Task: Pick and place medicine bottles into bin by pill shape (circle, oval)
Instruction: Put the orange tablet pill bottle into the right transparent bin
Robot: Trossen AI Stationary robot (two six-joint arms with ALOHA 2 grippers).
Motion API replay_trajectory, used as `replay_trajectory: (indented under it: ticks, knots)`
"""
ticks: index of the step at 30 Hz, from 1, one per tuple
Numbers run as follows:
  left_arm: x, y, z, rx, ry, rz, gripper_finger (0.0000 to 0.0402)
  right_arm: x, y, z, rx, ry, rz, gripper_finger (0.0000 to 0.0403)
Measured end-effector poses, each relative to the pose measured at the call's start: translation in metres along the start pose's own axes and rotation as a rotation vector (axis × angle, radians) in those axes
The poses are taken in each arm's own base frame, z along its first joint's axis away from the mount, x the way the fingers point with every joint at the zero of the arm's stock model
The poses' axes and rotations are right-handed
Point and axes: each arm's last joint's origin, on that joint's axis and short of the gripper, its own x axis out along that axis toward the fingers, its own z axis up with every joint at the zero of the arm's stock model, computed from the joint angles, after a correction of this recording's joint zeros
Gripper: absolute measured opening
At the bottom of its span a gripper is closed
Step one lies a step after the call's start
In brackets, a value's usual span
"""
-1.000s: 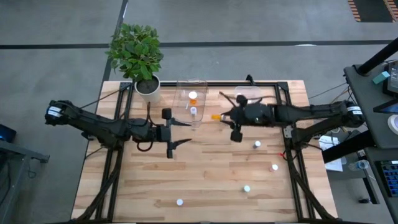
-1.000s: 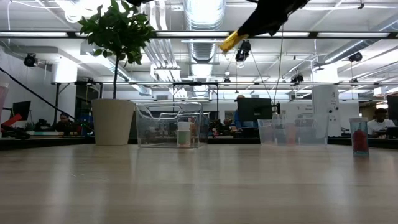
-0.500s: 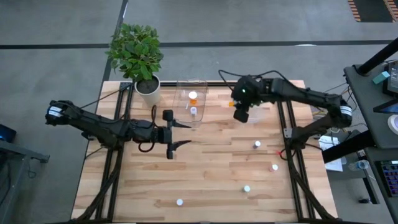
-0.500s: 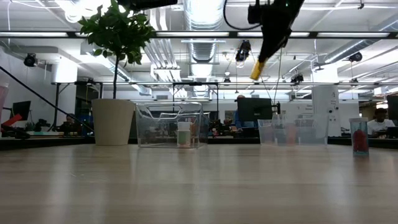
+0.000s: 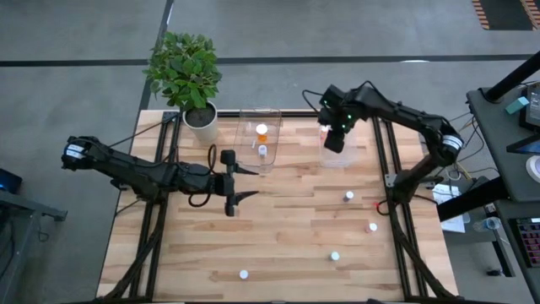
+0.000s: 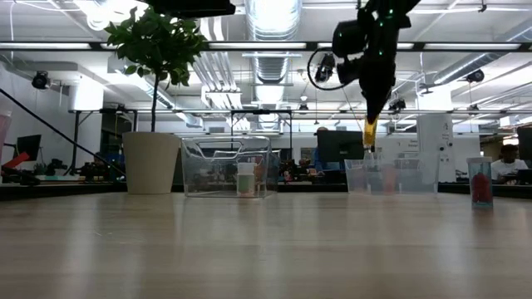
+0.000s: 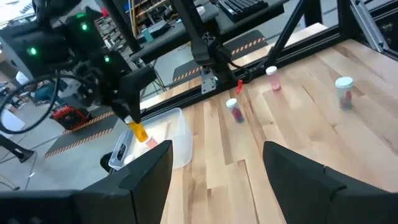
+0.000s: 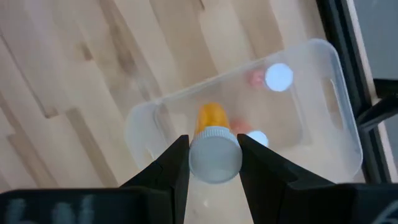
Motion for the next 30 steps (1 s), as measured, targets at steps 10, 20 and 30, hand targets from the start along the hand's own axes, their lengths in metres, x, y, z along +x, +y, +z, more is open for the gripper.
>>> replay_trajectory:
  ticks: [10,20,30]
  knots:
    - [0.000,0.000,-0.002,0.006,0.024,0.014,0.0233,0.028,-0.022,0.001,-0.013,0.080,0.066,0.0111]
    - [0.000,0.000,-0.002,0.008,0.028,0.013,0.0233,0.049,-0.021,-0.005,-0.012,0.072,0.066,0.0111]
    - [0.000,0.000,-0.002,0.008,0.029,0.013,0.0233,0.072,-0.018,-0.019,0.004,0.091,0.087,0.0111]
